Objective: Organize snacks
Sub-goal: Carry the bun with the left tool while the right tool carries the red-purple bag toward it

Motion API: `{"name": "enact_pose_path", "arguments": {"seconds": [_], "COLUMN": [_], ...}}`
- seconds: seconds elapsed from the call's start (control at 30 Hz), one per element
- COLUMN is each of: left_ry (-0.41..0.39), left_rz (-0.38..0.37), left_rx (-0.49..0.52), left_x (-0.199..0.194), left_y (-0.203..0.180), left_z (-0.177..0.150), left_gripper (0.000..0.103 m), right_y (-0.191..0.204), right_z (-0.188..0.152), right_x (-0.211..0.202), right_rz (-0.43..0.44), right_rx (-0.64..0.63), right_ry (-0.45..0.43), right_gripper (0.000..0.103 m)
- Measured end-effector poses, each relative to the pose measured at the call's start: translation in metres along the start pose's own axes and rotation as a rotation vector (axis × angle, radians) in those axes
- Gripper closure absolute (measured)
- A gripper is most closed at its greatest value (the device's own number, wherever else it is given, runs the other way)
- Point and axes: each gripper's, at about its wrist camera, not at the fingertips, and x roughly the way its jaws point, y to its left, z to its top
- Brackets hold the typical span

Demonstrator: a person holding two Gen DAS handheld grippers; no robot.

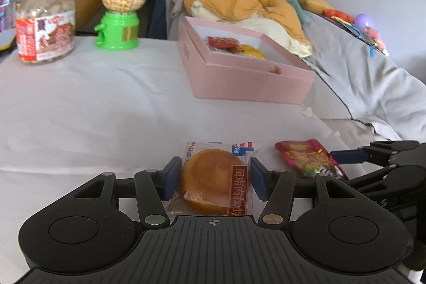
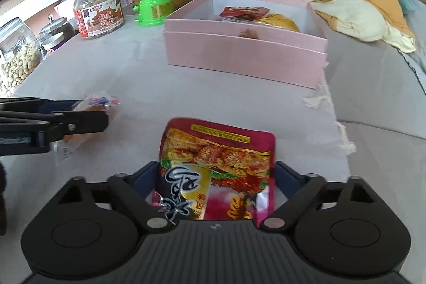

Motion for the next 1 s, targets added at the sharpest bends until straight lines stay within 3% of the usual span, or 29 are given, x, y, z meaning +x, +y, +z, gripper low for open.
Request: {"name": "enact_pose_path", "arguments": {"seconds": [0.17, 0.27, 0.37, 0.47, 0.53, 0.6, 0.8, 1.0], "left_ry": [-0.009, -0.018, -0.019, -0.020, -0.019, -0.018, 0.003, 0.007], "left_rz": [-0.031, -0.046, -0.058, -0.062, -0.064, -0.066, -0.073, -0.074], "left_rx": [0.007, 0.008, 0.007, 0.004, 0.005, 0.005, 0.002, -0.002], "left_x": [-0.002, -0.006, -0.009, -0.011, -0.011, -0.011, -0.007, -0.006], "left_y": [-0.002, -0.003, -0.003, -0.003, -0.004, -0.004, -0.005, -0.005], "left_z": [-0.002, -0.002, -0.003, -0.004, -0.003, -0.003, -0.006, -0.008], "left_gripper": [0.043, 0.043, 0.043, 0.043, 0.043, 0.043, 0.043, 0.043], "right_y": [-0.014, -0.018, -0.017, -0.018, -0.022, -0.027, -0.037, -0.040], "right_z": [-0.005, 0.000, 0.005, 0.002, -0.003, -0.011, -0.029, -0.040], "right_x": [-0.009, -0.019, -0.028, -0.027, -0.025, -0.020, -0.027, -0.029], "right_rz": [-0.015, -0.027, -0.029, -0.045, -0.070, -0.078, -0.058, -0.078], "right_rx": [0.014, 0.036, 0.018, 0.000, 0.007, 0.032, 0.100, 0.083], "right_ry": [0.004, -0.001, -0.016, -0.011, -0.011, 0.018, -0.006, -0.034], "right_gripper": [0.028, 0.048, 0.050, 0.040, 0.026, 0.019, 0.015, 0.006]}}
